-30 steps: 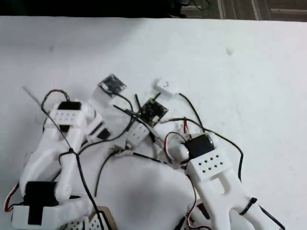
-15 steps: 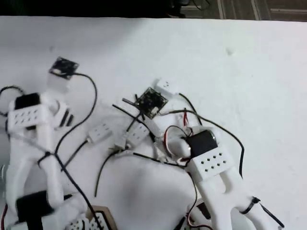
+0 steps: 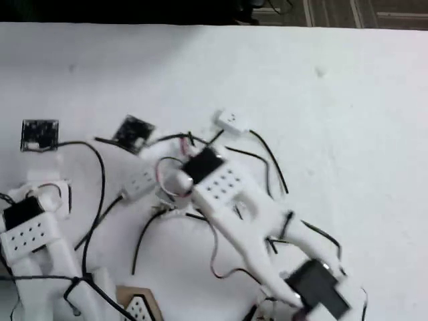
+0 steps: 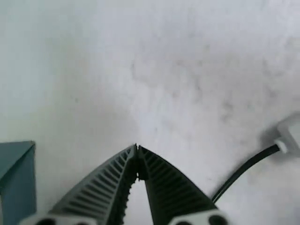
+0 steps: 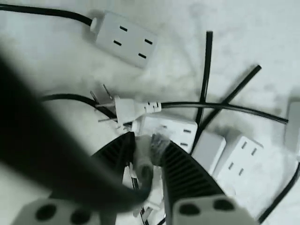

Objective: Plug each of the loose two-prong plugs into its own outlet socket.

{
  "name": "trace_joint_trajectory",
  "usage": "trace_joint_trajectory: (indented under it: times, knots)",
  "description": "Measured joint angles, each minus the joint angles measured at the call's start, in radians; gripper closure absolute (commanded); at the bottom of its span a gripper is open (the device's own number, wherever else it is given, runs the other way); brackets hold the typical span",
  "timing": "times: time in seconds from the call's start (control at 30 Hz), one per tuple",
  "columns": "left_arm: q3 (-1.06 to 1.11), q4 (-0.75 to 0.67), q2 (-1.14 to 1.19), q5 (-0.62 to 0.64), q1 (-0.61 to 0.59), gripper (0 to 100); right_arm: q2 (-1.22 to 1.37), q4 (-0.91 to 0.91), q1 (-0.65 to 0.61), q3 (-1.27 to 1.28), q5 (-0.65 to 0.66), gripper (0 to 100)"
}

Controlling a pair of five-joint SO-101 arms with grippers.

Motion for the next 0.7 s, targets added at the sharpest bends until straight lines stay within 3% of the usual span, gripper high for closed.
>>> trace_joint_trajectory:
  times: [0.27, 0.7]
  knots:
    - [0.157, -0.137, -0.009, 0.021, -0.012, 98, 0.180, -0.216, -0.014, -0.031, -0.081, 97.9]
    - [0.169, -0.152, -0.011, 0.021, -0.012, 98, 0.242, -0.420, -0.018, -0.031, -0.221, 97.9]
